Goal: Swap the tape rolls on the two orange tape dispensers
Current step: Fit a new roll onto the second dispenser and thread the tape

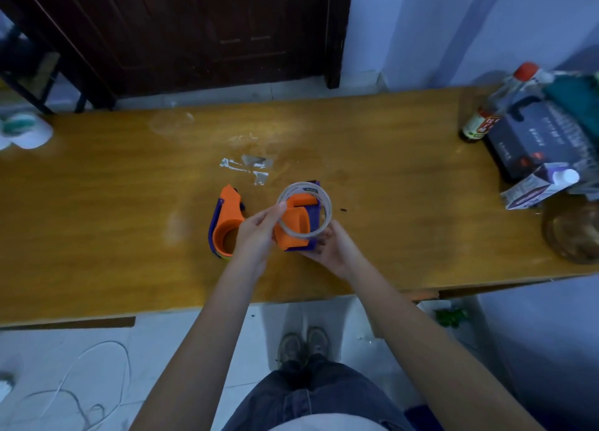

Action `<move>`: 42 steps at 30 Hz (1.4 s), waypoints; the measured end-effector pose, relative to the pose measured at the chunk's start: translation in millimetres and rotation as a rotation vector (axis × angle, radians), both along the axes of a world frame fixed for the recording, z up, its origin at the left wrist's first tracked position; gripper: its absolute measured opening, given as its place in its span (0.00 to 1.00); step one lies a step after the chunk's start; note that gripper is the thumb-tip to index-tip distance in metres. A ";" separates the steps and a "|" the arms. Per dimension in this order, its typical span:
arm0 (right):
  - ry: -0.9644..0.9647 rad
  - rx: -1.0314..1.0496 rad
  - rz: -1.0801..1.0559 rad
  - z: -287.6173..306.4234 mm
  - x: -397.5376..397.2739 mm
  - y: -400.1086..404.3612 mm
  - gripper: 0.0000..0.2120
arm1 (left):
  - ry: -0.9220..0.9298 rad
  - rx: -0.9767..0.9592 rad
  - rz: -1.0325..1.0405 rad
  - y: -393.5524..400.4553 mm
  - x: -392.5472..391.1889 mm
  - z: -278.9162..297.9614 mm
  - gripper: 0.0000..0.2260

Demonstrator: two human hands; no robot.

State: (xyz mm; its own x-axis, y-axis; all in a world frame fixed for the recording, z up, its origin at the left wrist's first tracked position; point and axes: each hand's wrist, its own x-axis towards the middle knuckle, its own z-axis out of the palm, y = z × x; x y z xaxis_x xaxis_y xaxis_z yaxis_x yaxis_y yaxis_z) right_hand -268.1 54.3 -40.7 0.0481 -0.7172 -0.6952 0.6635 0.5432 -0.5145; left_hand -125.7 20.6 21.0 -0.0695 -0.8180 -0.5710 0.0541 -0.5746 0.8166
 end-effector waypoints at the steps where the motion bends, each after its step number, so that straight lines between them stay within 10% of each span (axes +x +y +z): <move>1: 0.004 -0.023 -0.001 1.5 0.3 -0.2 0.17 | 0.032 0.006 -0.007 0.6 0.4 1.8 0.16; 11: 0.064 -0.113 0.098 10.6 -5.2 4.2 0.20 | 0.187 0.029 -0.105 -1.9 13.3 13.5 0.09; 32: 0.508 -0.275 0.268 57.9 -38.7 9.4 0.18 | -0.228 -0.080 -0.842 -38.1 25.2 42.8 0.15; 42: 0.454 -0.251 0.269 57.4 -37.8 17.6 0.19 | -0.281 -0.197 -0.734 -24.5 5.7 43.3 0.14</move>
